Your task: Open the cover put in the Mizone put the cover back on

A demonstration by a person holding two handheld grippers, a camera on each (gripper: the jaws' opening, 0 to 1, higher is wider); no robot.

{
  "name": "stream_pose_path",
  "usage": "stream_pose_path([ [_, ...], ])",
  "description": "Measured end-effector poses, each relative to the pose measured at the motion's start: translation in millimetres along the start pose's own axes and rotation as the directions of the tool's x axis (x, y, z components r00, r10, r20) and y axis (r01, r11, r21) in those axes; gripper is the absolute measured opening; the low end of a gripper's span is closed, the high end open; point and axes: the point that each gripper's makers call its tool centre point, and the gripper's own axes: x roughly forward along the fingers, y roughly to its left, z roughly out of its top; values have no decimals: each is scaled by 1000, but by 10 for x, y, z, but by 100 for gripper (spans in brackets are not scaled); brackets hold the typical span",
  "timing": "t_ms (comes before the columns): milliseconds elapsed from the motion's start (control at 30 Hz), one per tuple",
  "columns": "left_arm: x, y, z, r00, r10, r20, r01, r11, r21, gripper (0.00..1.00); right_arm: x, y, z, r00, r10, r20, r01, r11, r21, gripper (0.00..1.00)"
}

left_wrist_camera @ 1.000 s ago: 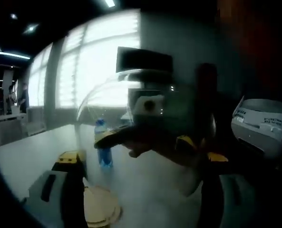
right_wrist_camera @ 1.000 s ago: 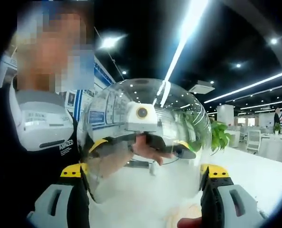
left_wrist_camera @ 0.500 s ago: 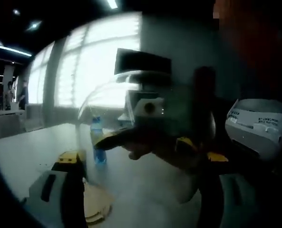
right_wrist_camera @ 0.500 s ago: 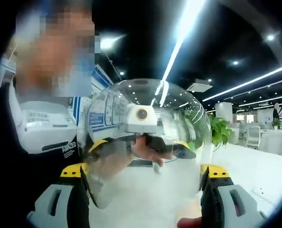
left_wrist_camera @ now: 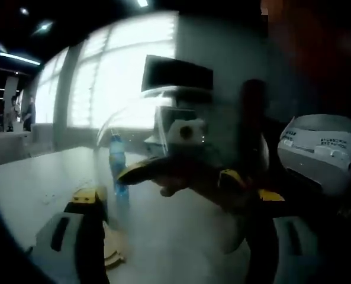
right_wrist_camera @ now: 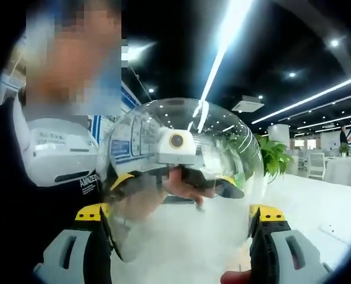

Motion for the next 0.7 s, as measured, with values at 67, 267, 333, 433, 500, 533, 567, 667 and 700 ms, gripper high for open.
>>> stream_pose_path([
  [67, -12, 0, 1, 1000, 0, 4, 0, 1000, 0, 86, 9, 4, 2, 1000, -1, 0, 1, 1000, 0, 90],
  [267, -19, -7, -22, 1000, 0, 15, 1, 1000, -7, 86, 24, 33, -14, 1000, -1, -5, 1, 1000, 5, 90],
  [333, -15, -14, -56, 1000, -1, 3, 1, 1000, -5, 86, 15, 31, -38, 1000, 0, -12, 0, 1000, 1, 90],
  [433, -9, -13, -77, 1000, 0, 2, 0, 1000, -7, 86, 10, 34, -63, 1000, 1, -15, -1, 1000, 3, 90],
  [500, -9, -5, -92, 1000, -1, 0, 1, 1000, -16, 86, -2, 15, -77, 1000, 0, -15, 0, 1000, 13, 90],
  [533, -8, -3, -100, 1000, -2, 0, 2, 1000, -19, 86, -5, 10, -88, 1000, 0, -17, 1, 1000, 15, 90],
  [567, -8, -4, -111, 1000, -2, -2, 2, 1000, -20, 86, -3, 10, -98, 1000, 0, -18, 1, 1000, 16, 90],
  [667, -1, -11, -126, 1000, -2, 3, 2, 1000, -14, 86, -11, 21, -90, 1000, 1, -8, -1, 1000, 8, 90],
  [700, 1, -8, -127, 1000, -3, 12, 3, 1000, -11, 86, -16, 20, -86, 1000, 0, -3, 0, 1000, 5, 90],
])
